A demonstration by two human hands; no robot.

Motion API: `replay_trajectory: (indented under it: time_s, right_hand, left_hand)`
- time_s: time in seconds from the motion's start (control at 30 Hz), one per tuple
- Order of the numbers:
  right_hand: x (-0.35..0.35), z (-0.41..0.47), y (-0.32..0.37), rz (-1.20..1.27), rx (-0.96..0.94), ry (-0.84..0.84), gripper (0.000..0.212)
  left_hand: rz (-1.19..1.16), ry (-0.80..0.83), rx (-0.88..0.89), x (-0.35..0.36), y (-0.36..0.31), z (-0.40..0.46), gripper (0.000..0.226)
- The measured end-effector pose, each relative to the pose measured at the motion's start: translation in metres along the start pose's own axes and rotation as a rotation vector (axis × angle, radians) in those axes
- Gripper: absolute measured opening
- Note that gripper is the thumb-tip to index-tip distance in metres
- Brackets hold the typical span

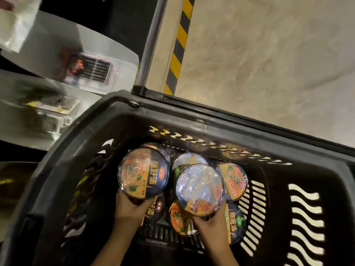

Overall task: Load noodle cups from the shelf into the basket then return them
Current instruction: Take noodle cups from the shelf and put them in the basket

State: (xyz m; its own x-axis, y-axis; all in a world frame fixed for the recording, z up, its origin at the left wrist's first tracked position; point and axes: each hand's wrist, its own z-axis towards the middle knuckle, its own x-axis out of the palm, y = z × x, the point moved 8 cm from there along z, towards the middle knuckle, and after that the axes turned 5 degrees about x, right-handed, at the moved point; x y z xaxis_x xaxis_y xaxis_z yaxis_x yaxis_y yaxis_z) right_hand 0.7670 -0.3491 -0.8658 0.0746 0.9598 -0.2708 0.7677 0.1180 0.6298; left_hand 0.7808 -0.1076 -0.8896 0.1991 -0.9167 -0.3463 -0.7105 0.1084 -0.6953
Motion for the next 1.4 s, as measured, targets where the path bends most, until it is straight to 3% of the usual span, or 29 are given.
replay_trajectory:
  time_s: [0.1,0.17,0.27,0.33,0.53,0.67,0.87,1.07,1.2,1.4]
  right_hand:
    - [-0.005,-0.011,0.0,0.048,0.082,0.102,0.088]
    - [-0.009,-0.012,-0.002,0.172,0.185,0.126,0.072]
    - [-0.019,-0.008,-0.006,0.305,0.3,0.02,0.037]
    - [-0.023,-0.006,-0.009,0.325,0.314,-0.069,0.026]
    - [-0.025,-0.006,0.002,0.341,0.228,-0.128,0.024]
    - [-0.015,0.009,0.002,0.34,0.282,-0.113,0.034]
    - [-0.013,0.013,0.009,0.278,0.311,-0.084,0.032]
    - [-0.034,-0.026,0.074,-0.25,0.115,-0.096,0.056]
    - [-0.047,-0.07,0.13,-0.632,-0.022,-0.062,0.059]
    - [-0.081,-0.174,0.235,-0.715,-0.153,-0.072,0.053]
  left_hand:
    - [-0.225,0.145,-0.166,0.009,-0.002,-0.018,0.06]
    - [-0.327,0.14,-0.212,0.008,-0.004,-0.021,0.042]
    - [-0.36,0.081,-0.235,0.002,-0.005,-0.015,0.026]
    - [-0.356,0.073,-0.229,0.001,-0.011,-0.013,0.022]
    - [-0.353,0.086,-0.18,0.003,-0.023,-0.008,0.021]
    - [-0.369,0.064,-0.164,0.009,-0.032,0.001,0.021]
    - [-0.26,0.096,-0.197,0.01,-0.034,-0.005,0.03]
    - [0.168,0.073,-0.15,-0.019,-0.074,-0.027,0.052]
    - [0.47,0.124,0.075,-0.038,-0.142,-0.064,0.046]
    - [0.618,0.224,0.271,-0.066,-0.27,-0.164,0.045]
